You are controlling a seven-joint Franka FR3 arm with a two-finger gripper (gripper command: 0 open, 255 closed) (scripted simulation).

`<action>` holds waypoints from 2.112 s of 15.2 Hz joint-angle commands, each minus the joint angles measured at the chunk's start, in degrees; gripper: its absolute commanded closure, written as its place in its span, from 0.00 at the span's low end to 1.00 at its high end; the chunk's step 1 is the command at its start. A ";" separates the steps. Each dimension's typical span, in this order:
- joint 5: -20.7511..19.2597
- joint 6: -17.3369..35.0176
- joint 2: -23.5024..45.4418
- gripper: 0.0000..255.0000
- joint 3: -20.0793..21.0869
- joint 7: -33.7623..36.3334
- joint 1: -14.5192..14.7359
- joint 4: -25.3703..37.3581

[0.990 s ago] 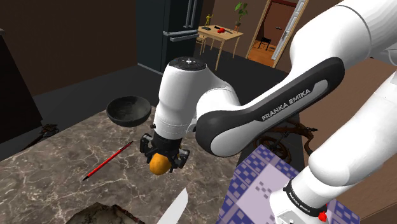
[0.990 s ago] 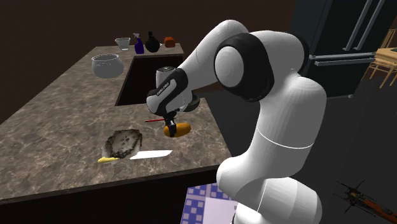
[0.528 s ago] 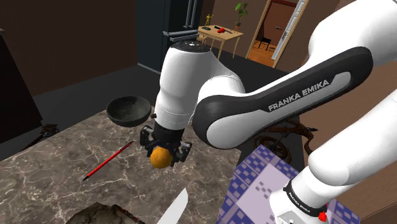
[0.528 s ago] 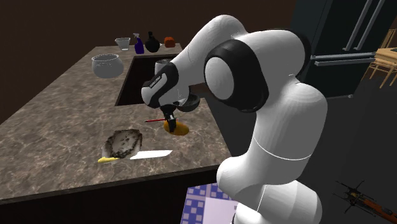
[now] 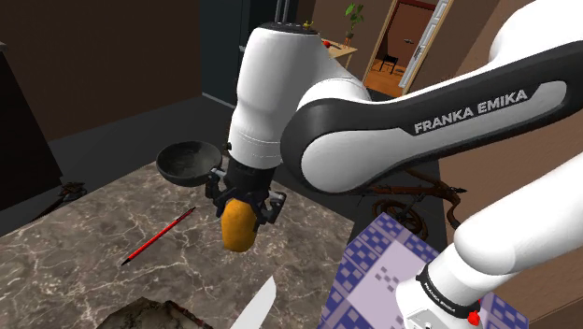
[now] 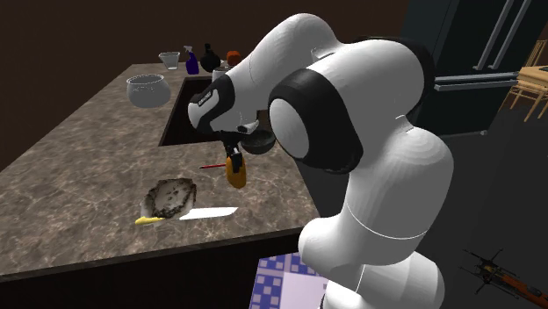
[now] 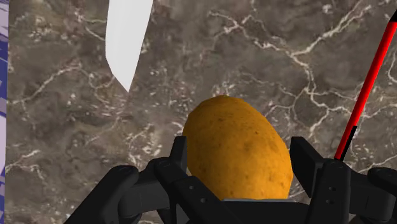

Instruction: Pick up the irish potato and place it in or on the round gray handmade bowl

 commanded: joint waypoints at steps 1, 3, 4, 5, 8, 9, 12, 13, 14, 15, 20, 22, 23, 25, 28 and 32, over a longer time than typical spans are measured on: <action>0.98 -1.64 -1.12 1.00 -0.81 -0.71 0.46 0.86; 1.83 -3.35 -2.21 1.00 -1.68 -1.36 0.90 1.81; 2.18 -4.20 -2.71 1.00 -2.10 -1.64 1.10 2.30; 2.51 -5.05 -3.18 1.00 -2.51 -1.89 1.29 2.81; 3.28 -7.56 -4.42 1.00 -3.64 -2.51 1.75 4.38; 3.48 -8.38 -4.78 1.00 -3.99 -2.68 1.88 4.92; 3.94 -10.84 -5.73 1.00 -4.98 -3.08 2.20 6.62; 4.06 -11.64 -6.00 1.00 -5.29 -3.18 2.28 7.21; 4.12 -12.19 -6.17 1.00 -5.49 -3.24 2.33 7.62; 1.81 -11.93 -3.45 1.00 -4.19 -2.41 0.69 9.36; -15.18 -12.63 14.07 1.00 1.70 5.51 -4.22 19.49; -22.18 -14.41 21.28 1.00 0.47 8.54 -1.77 24.39; -24.96 -15.48 24.37 1.00 -0.65 9.47 -0.11 27.01; -29.30 -17.80 29.75 1.00 -3.34 10.38 3.54 32.58; -34.25 -21.70 37.01 1.00 -7.06 10.33 8.87 41.94; -39.33 -27.93 46.57 1.00 -11.60 8.33 16.47 57.31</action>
